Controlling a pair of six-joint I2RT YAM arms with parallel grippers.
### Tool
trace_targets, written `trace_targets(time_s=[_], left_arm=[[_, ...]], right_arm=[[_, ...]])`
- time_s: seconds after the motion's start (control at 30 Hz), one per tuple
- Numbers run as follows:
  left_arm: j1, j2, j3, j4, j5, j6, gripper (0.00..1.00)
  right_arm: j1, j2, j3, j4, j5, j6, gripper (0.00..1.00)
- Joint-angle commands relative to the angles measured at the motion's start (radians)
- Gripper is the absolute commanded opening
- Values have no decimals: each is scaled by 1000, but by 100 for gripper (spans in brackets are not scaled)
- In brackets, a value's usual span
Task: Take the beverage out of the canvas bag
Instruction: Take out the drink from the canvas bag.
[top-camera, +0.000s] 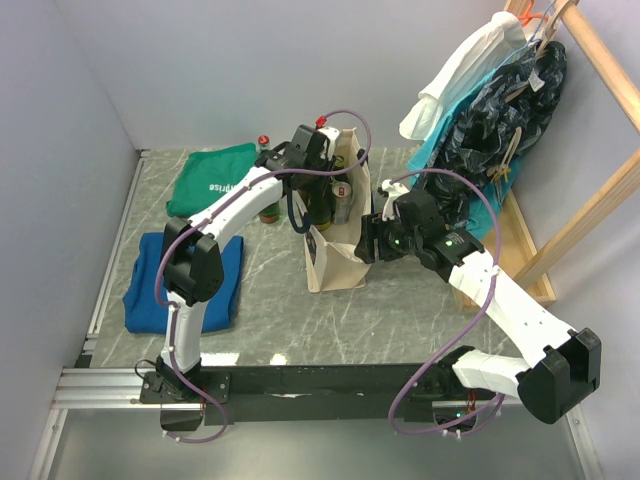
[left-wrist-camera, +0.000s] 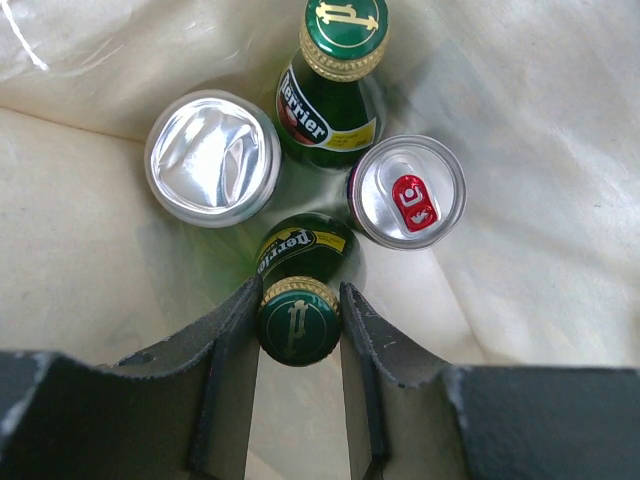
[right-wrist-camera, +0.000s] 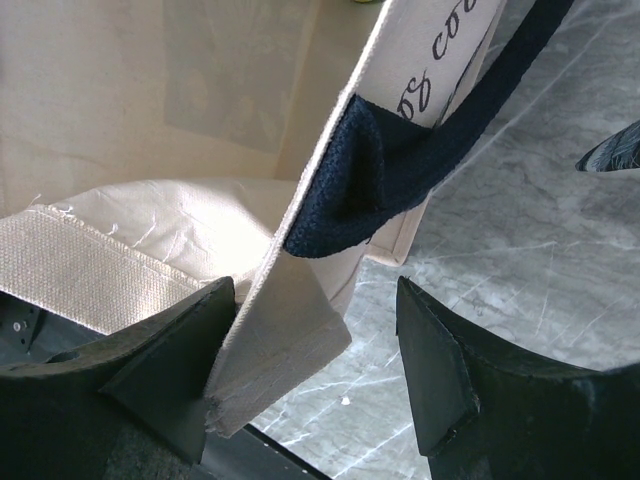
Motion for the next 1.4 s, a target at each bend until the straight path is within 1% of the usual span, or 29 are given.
trace_targets(time_s=[0.0, 0.27, 0.7, 0.87, 1.37], left_arm=[[-2, -107, 83, 67, 8, 14, 1], [-8, -117, 84, 50, -30, 24, 1], [-11, -146, 89, 53, -50, 33, 1], [-11, -161, 80, 82, -39, 31, 1], [-11, -201, 106, 70, 13, 40, 1]], right_arm=[[11, 9, 14, -61, 28, -13, 71], [12, 9, 16, -61, 28, -18, 71], [11, 13, 17, -60, 25, -22, 71], [9, 12, 19, -54, 8, -24, 71], [11, 13, 13, -49, 16, -25, 71]])
